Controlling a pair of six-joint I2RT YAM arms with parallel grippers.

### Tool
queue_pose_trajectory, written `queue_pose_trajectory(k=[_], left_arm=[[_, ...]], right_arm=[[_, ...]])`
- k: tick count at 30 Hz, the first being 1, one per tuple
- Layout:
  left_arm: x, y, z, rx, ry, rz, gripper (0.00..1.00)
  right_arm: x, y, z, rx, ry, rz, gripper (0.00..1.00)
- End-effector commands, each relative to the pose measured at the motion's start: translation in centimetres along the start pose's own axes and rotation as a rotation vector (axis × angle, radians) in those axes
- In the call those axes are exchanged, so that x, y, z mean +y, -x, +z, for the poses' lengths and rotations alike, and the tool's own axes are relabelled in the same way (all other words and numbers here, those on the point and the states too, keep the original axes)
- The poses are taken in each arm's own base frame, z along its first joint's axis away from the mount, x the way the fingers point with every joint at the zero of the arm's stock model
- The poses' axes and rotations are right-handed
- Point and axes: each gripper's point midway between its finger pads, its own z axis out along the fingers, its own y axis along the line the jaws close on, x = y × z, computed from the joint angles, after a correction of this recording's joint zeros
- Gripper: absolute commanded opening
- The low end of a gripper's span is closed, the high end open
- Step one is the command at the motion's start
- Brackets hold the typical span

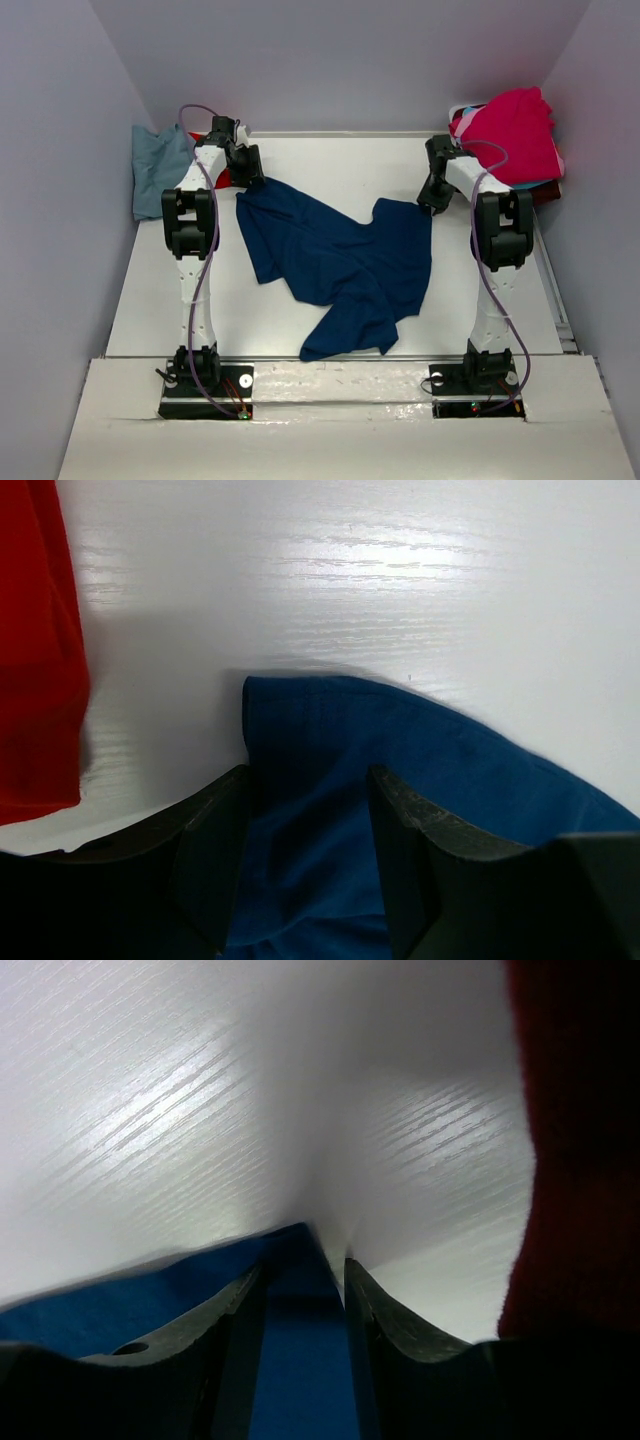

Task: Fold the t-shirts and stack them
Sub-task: Flatten the tshirt out

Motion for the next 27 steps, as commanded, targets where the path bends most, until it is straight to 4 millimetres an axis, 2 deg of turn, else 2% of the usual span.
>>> queue_pose_trajectory(k=[1, 2, 5, 6, 8, 11, 12, 14, 17, 27], left_arm=[[-0.2, -1.0, -1.8, 0.037, 0.006, -0.015, 0.61], [-0.2, -1.0, -1.8, 0.037, 0.005, -0.015, 0.61], [-0.2, -1.1, -1.7, 0.042, 0.004, -0.015, 0.59], [-0.2, -1.0, -1.7, 0.039, 0.004, -0.015, 0.57], [-0.2, -1.0, -1.6, 0.041, 0.002, -0.014, 0.52], [-0.1, -1.1, -1.5, 0.044, 0.003, -0.015, 0.44], [-0.1, -1.1, -1.5, 0.044, 0.003, -0.015, 0.36], [0.0, -1.1, -1.4, 0.046, 0.007, -0.016, 0.28], [0.1, -1.3, -1.3, 0.050, 0.009, -0.017, 0.07], [0.4, -0.6, -1.5, 0.031, 0.038, -0.017, 0.06]], right_arm=[[-2.1, -12.9, 1.5, 0.461, -0.098, -0.048, 0.42], [-2.1, -12.9, 1.5, 0.461, -0.100, -0.049, 0.40], [-2.2, -12.9, 1.5, 0.465, -0.103, -0.049, 0.23], [-2.2, -12.9, 1.5, 0.464, -0.103, -0.051, 0.13], [-2.0, -12.8, 1.6, 0.466, -0.101, -0.052, 0.07], [-1.9, -12.7, 1.7, 0.469, -0.098, -0.056, 0.07], [-1.8, -12.6, 1.7, 0.469, -0.096, -0.057, 0.07], [-1.7, -12.4, 1.7, 0.466, -0.094, -0.062, 0.07], [-1.2, -12.3, 1.7, 0.463, -0.088, -0.079, 0.07], [0.5, -9.5, 1.6, 0.427, -0.072, -0.119, 0.07]])
